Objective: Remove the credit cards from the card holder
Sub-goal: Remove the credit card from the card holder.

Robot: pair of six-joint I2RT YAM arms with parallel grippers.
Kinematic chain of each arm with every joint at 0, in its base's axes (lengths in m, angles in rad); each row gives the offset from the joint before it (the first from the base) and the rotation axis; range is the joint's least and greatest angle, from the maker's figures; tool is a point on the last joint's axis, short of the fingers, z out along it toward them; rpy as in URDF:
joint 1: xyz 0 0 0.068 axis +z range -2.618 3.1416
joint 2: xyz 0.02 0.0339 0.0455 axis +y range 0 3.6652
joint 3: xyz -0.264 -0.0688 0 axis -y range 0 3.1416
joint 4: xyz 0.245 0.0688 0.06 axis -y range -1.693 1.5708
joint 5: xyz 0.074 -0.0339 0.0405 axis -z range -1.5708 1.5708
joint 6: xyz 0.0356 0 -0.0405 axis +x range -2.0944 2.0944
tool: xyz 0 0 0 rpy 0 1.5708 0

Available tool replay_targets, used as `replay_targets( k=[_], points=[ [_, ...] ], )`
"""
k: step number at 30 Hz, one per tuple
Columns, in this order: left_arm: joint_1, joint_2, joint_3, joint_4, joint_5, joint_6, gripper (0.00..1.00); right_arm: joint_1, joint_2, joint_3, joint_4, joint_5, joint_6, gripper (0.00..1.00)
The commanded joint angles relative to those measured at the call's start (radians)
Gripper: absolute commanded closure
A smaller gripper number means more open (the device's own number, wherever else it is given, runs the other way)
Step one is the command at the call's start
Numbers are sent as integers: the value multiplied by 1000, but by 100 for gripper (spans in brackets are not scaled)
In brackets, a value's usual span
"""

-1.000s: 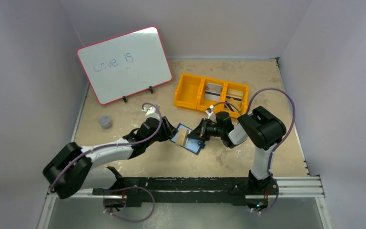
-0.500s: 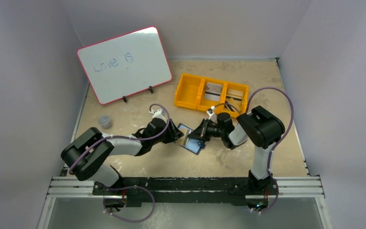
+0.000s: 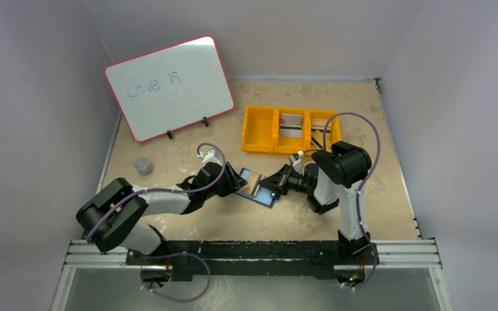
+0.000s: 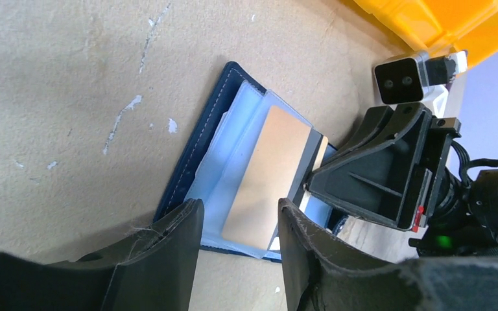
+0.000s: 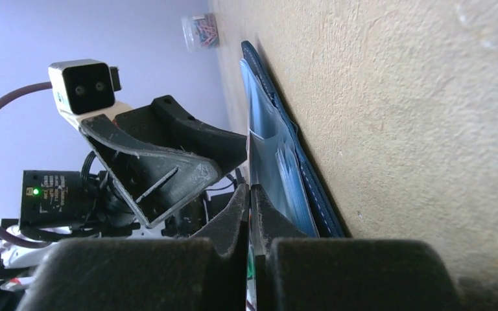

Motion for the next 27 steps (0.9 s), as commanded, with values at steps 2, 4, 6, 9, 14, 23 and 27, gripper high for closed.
replay_targets(
  k=[2, 4, 6, 9, 14, 23, 27],
  points=[
    [-1, -5, 29, -106, -60, 49, 53, 39, 61, -71, 268, 3, -55, 100],
    [0, 20, 37, -81, -34, 48, 52, 39, 50, -77, 262, 19, -67, 100],
    [0, 43, 49, -90, -32, 40, 52, 40, 56, -102, 297, -4, -50, 100],
    [1, 54, 54, -118, -65, 37, 52, 39, 51, -144, 281, 11, -36, 100],
    [0, 89, 65, -199, -144, 38, 56, 34, -25, -177, 136, 52, -50, 100],
    [0, 93, 68, -234, -191, 27, 56, 33, -325, -186, -296, 155, -132, 100],
    [0, 65, 74, -259, -210, 33, 56, 33, -469, -187, -485, 208, -175, 100]
  ],
)
